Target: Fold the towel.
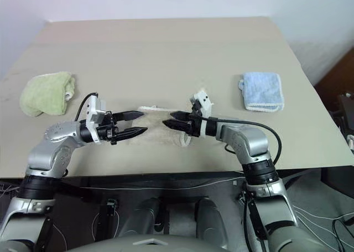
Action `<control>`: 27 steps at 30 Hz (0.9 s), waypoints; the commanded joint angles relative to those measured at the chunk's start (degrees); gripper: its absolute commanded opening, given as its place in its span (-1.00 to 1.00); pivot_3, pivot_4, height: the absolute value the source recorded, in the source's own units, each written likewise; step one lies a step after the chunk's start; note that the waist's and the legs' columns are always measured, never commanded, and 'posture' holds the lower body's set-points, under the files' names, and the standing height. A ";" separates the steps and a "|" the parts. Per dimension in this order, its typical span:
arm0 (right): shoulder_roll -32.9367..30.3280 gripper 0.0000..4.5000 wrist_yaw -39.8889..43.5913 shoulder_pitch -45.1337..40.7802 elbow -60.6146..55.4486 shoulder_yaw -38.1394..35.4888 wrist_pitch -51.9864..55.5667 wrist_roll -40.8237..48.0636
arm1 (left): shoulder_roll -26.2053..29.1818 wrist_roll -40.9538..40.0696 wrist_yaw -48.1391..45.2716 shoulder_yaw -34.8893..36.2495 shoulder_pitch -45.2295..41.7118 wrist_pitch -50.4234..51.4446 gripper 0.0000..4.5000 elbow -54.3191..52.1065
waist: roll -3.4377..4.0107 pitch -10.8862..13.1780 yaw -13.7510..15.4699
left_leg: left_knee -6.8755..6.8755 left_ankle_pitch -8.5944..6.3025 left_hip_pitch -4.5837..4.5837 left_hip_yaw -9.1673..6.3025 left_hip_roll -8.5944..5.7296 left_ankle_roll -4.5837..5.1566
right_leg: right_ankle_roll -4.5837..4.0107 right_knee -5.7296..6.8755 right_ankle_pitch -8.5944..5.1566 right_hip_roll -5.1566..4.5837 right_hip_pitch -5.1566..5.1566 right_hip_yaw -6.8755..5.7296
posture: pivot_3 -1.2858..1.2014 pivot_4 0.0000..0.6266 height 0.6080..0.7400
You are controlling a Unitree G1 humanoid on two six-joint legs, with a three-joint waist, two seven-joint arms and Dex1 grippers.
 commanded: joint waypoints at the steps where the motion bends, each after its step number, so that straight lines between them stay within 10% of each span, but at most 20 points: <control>1: -0.98 0.12 -1.11 -2.35 -2.22 -3.94 5.73 4.62 | -1.34 1.83 0.08 -0.18 -0.56 -4.01 0.31 3.27 | 0.00 0.00 0.08 | -0.01 0.00 -0.01 -0.01 0.00 0.00 | 0.00 0.00 0.00 0.00 -0.01 0.00 | 0.03 -0.52 1.00; 8: -5.00 -0.90 -0.65 -1.58 -3.95 -5.52 10.04 6.86 | -3.19 1.05 -2.62 0.86 -0.47 -6.96 -0.72 7.43 | 0.00 0.00 0.13 | 0.01 0.00 -0.07 0.00 -0.02 0.01 | 0.00 -0.01 0.00 -0.06 -0.04 0.00 | 0.03 -0.52 1.00; 12: -6.27 -1.00 -0.30 -0.49 -4.81 -5.03 9.21 6.40 | -3.23 2.02 -3.36 0.81 -0.48 -8.49 -0.98 8.81 | 0.00 0.00 0.05 | -0.02 0.00 -0.07 -0.01 -0.01 0.00 | 0.00 -0.01 0.00 -0.05 -0.06 -0.01 | 0.03 -0.52 1.00; 19: -7.37 -0.84 1.15 1.88 -6.98 -2.35 3.76 3.64 | -2.57 1.50 -3.88 -0.05 -0.13 -5.36 -0.12 5.82 | 0.00 0.00 0.06 | 0.00 0.00 -0.07 0.00 -0.01 0.01 | 0.02 -0.01 0.01 -0.05 -0.05 -0.01 | 0.03 -0.52 1.00; 27: -8.75 0.30 0.53 0.21 -2.74 -4.64 16.75 8.91 | -1.82 2.74 -1.09 2.42 0.89 -7.79 1.00 4.20 | 0.00 0.00 0.07 | 0.01 0.00 -0.07 -0.01 -0.01 0.01 | 0.02 -0.01 0.01 -0.05 -0.04 0.00 | 0.03 -0.52 1.00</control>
